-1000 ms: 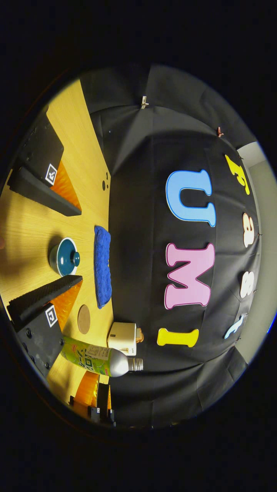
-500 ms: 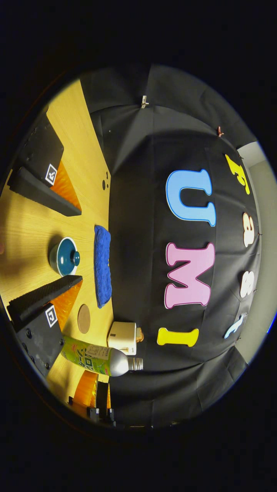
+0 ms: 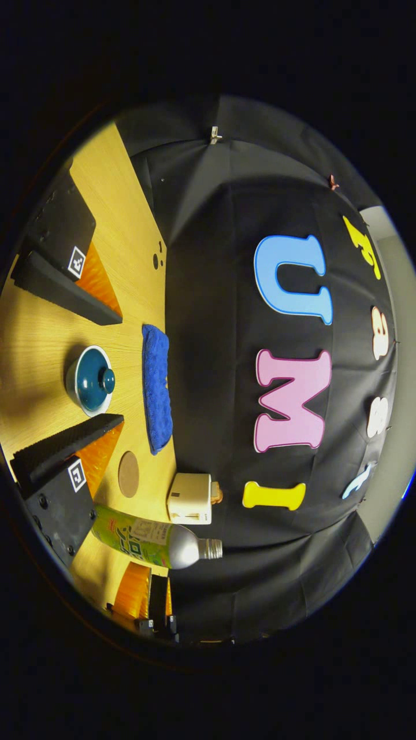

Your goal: Open the teacup lid with one hand, grasp the water bottle and pour water into the teacup with the other hand; after pouring, place the water bottle on the coaster and then close the teacup lid.

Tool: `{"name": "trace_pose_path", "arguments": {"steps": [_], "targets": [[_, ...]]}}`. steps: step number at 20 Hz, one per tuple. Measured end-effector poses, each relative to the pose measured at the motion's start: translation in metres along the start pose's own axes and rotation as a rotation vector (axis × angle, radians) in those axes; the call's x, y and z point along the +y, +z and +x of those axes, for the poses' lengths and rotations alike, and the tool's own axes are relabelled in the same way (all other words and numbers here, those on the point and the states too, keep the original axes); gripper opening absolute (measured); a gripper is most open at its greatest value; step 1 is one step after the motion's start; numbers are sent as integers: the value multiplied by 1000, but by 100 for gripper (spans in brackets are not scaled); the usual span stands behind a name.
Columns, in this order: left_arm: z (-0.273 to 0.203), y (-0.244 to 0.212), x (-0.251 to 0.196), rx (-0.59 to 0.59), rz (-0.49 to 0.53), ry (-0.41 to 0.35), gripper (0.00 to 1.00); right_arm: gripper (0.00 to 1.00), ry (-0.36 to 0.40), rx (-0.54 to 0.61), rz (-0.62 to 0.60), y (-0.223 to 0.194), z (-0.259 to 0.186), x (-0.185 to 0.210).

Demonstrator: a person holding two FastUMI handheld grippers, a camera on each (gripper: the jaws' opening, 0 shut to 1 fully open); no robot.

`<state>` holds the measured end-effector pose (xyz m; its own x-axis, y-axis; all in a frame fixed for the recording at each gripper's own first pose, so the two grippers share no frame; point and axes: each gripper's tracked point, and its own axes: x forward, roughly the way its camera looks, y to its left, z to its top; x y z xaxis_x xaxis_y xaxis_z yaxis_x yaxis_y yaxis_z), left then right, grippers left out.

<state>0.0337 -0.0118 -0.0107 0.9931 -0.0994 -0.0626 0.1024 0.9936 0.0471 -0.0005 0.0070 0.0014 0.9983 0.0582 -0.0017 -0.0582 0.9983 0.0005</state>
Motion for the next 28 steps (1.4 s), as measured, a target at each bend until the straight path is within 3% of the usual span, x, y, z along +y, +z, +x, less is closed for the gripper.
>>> {"name": "trace_pose_path", "arguments": {"steps": [6,10,15,19,23,28], "targets": [[25,-9,-14,71,94,-65,95,98,-4,1,0,0,0,-1],[40,-14,-13,111,134,-68,83,98,-4,2,0,0,0,-1],[49,-19,-7,142,124,-63,58,98,-4,1,0,0,0,-1],[53,-23,-11,162,136,-64,45,98,-3,1,0,0,0,-2],[53,-23,-9,159,142,-49,35,98,-3,1,0,0,0,-1],[45,-12,-3,93,146,-1,32,98,-3,1,-1,0,0,-2]]}}
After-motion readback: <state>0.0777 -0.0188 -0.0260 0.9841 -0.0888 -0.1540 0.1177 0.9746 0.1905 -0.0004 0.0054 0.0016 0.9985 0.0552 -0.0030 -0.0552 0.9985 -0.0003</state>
